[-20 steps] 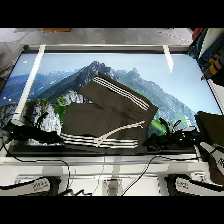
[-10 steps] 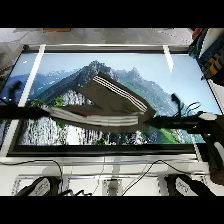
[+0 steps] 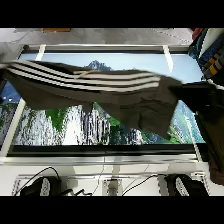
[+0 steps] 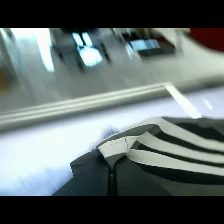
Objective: Fold the clothes and pants, and hang the long-sleeved shirts on hangers.
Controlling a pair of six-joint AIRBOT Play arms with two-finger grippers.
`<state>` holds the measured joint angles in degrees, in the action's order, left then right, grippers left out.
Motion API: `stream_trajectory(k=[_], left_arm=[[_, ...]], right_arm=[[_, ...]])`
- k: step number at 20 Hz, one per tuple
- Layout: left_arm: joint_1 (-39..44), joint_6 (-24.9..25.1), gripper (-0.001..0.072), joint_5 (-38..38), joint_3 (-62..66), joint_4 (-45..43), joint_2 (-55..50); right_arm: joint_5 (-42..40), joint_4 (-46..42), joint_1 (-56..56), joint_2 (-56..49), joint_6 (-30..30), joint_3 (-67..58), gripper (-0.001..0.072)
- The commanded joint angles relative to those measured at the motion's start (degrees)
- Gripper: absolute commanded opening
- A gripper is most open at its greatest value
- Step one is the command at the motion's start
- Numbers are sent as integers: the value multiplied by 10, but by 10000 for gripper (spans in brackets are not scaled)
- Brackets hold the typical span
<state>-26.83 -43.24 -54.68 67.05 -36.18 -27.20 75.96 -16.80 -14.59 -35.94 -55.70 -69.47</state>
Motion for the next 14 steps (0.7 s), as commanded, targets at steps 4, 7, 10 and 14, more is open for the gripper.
stream_trajectory(k=[4, 7, 10, 14], left_arm=[[0, 39, 5, 171, 4, 1, 112], [0, 15, 4, 120, -8, 3, 54], [8, -12, 3, 10, -35, 42, -72], [127, 20, 3, 10, -47, 45, -273]], right_arm=[[-51, -28, 0, 56, -121, -51, 29], [-64, -87, 0, 28, -162, -24, 29], [-118, -96, 9, -36, -163, 49, 29], [-299, -143, 120, -170, -162, 141, 30]])
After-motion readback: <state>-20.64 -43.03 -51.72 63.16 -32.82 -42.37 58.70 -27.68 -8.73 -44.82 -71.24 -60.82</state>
